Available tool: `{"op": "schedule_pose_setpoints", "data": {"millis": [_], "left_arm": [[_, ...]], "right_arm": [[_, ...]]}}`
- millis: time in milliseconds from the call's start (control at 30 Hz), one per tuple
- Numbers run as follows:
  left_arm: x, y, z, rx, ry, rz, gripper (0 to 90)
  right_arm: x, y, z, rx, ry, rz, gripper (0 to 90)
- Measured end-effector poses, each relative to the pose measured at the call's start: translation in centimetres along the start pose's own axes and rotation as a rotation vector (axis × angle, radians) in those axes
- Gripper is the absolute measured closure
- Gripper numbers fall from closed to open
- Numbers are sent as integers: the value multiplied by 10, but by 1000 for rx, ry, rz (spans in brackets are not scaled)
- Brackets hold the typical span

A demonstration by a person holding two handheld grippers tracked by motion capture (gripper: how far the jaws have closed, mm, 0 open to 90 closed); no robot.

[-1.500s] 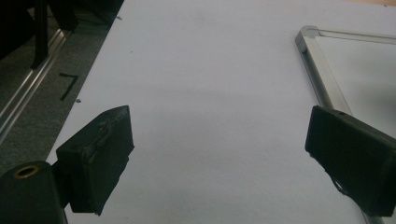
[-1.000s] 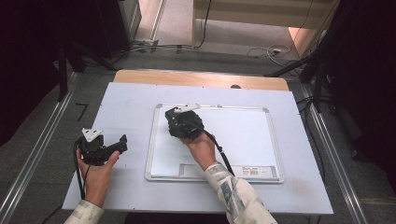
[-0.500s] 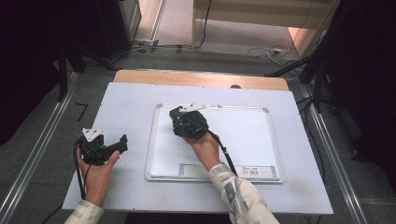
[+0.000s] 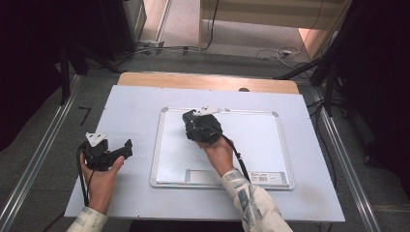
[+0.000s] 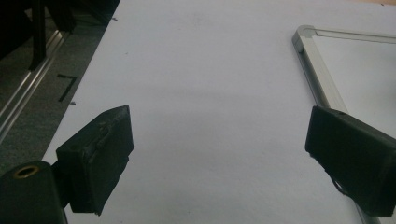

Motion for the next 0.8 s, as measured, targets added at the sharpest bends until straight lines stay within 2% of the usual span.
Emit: {"op": "schedule_pose_setpoints", "data": {"millis": [800], "left_arm": [[-1,0,1,3,-1,4,80]], "right_arm": [[-39,-15,-9,2,-54,64,382]]}}
Point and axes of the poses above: each handheld gripper's, and its own axes: z roughly forward along the jaws, y roughly out of its top, x roughly to its left, the point moved 1 cm from there along z, roughly forward along the jaws, and after that the axes turned 13 degrees about x, right-handed, at the moved point
